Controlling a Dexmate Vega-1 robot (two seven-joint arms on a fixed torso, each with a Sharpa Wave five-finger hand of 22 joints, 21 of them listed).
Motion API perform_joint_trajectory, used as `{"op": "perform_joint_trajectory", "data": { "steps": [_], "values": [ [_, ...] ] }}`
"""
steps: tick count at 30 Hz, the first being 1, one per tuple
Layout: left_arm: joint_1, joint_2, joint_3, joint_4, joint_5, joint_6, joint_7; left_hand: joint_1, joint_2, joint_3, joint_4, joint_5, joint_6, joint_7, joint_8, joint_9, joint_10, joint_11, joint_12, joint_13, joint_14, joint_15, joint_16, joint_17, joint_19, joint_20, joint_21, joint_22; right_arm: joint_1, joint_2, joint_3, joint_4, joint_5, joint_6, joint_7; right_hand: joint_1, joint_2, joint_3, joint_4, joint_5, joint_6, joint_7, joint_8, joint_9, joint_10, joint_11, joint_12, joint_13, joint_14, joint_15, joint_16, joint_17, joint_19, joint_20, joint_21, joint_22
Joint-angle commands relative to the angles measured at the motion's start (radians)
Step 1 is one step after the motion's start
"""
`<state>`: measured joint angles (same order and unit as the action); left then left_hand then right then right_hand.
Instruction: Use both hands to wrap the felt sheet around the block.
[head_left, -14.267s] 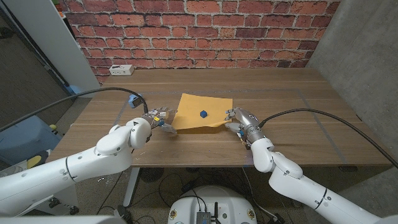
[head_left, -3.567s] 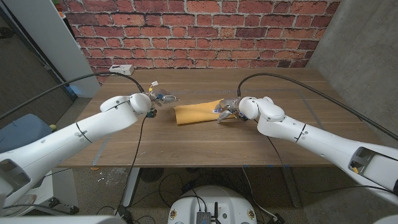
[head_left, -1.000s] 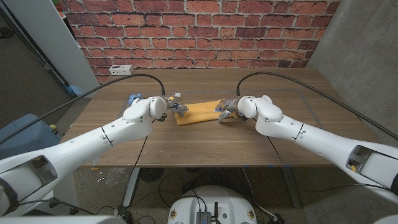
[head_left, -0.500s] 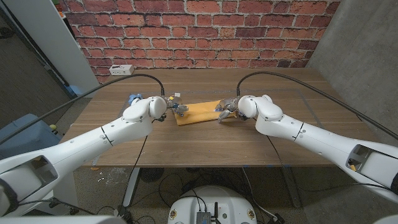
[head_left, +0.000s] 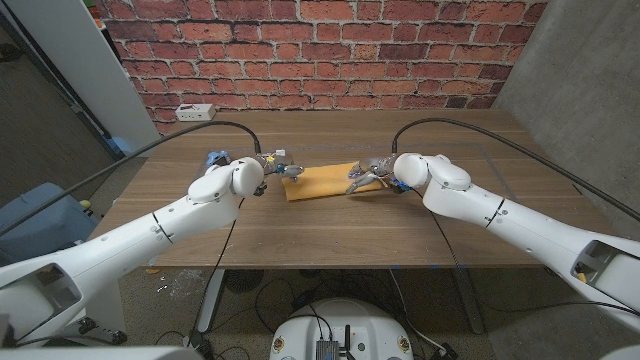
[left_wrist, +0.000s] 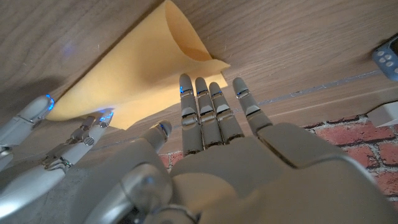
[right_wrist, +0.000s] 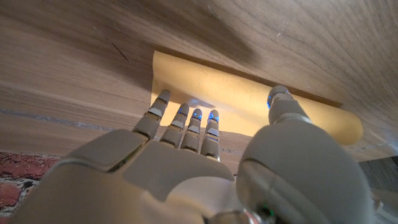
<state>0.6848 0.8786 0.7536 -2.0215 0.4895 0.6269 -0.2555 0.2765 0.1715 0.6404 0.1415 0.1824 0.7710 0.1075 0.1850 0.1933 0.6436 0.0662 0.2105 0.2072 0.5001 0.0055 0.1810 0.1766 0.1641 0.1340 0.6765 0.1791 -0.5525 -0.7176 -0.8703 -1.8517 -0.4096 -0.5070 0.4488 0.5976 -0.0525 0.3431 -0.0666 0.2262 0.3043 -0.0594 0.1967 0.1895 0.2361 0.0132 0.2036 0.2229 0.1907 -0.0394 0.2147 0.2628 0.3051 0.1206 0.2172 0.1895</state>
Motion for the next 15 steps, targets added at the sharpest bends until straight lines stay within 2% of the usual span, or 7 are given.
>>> {"op": "perform_joint_trajectory", "data": {
  "steps": [1, 6, 11, 15],
  "values": [
    [0.150, 0.010, -0.142, -0.002, -0.110, -0.199, 0.298, 0.014, 0.011, 0.022, -0.014, 0.002, -0.003, -0.005, 0.004, 0.004, -0.009, -0.006, 0.000, 0.007, 0.004, -0.008, 0.006, -0.001, 0.002, 0.013, -0.004, 0.005, -0.151, -0.028, 0.188, 0.018, 0.252, 0.271, -0.255, -0.029, 0.027, 0.000, 0.022, 0.015, 0.027, 0.002, 0.011, 0.002, 0.013, 0.006, 0.007, -0.001, -0.007, 0.003, 0.009, 0.007, -0.001, 0.010, -0.005, 0.000],
    [0.208, -0.001, -0.191, 0.022, -0.132, -0.294, 0.430, 0.039, 0.008, 0.053, -0.046, -0.001, -0.030, -0.018, 0.000, 0.005, -0.021, -0.013, -0.001, 0.010, 0.010, -0.007, 0.008, -0.003, 0.004, 0.023, -0.007, 0.005, -0.185, -0.014, 0.227, 0.062, 0.327, 0.391, -0.327, -0.043, 0.065, 0.007, 0.037, 0.019, 0.046, 0.006, 0.015, 0.002, 0.014, 0.018, 0.007, -0.001, -0.009, 0.005, 0.012, 0.011, 0.002, 0.007, -0.003, 0.000],
    [0.246, -0.010, -0.225, 0.041, -0.143, -0.351, 0.511, 0.046, -0.004, 0.081, -0.067, -0.006, -0.162, -0.074, -0.019, 0.005, -0.069, -0.020, -0.010, 0.013, 0.004, -0.010, 0.008, 0.001, 0.014, 0.032, -0.010, 0.007, -0.202, -0.002, 0.241, 0.077, 0.348, 0.439, -0.383, -0.047, 0.071, 0.008, 0.038, 0.017, 0.050, 0.010, 0.015, 0.002, 0.005, 0.016, 0.004, -0.001, -0.013, 0.008, 0.011, 0.011, 0.008, 0.003, 0.000, 0.000],
    [0.269, -0.017, -0.257, 0.072, -0.184, -0.423, 0.548, 0.040, -0.014, 0.085, -0.075, -0.008, -0.237, -0.094, -0.020, 0.005, -0.105, -0.019, -0.015, 0.014, -0.011, -0.010, 0.006, 0.003, 0.014, 0.035, -0.013, 0.008, -0.220, 0.015, 0.257, 0.086, 0.365, 0.473, -0.436, -0.048, 0.075, 0.009, 0.037, 0.017, 0.048, 0.010, 0.013, 0.002, -0.003, 0.015, 0.001, -0.002, -0.014, 0.010, 0.010, 0.010, 0.009, 0.001, 0.000, 0.000]
  ]
}}
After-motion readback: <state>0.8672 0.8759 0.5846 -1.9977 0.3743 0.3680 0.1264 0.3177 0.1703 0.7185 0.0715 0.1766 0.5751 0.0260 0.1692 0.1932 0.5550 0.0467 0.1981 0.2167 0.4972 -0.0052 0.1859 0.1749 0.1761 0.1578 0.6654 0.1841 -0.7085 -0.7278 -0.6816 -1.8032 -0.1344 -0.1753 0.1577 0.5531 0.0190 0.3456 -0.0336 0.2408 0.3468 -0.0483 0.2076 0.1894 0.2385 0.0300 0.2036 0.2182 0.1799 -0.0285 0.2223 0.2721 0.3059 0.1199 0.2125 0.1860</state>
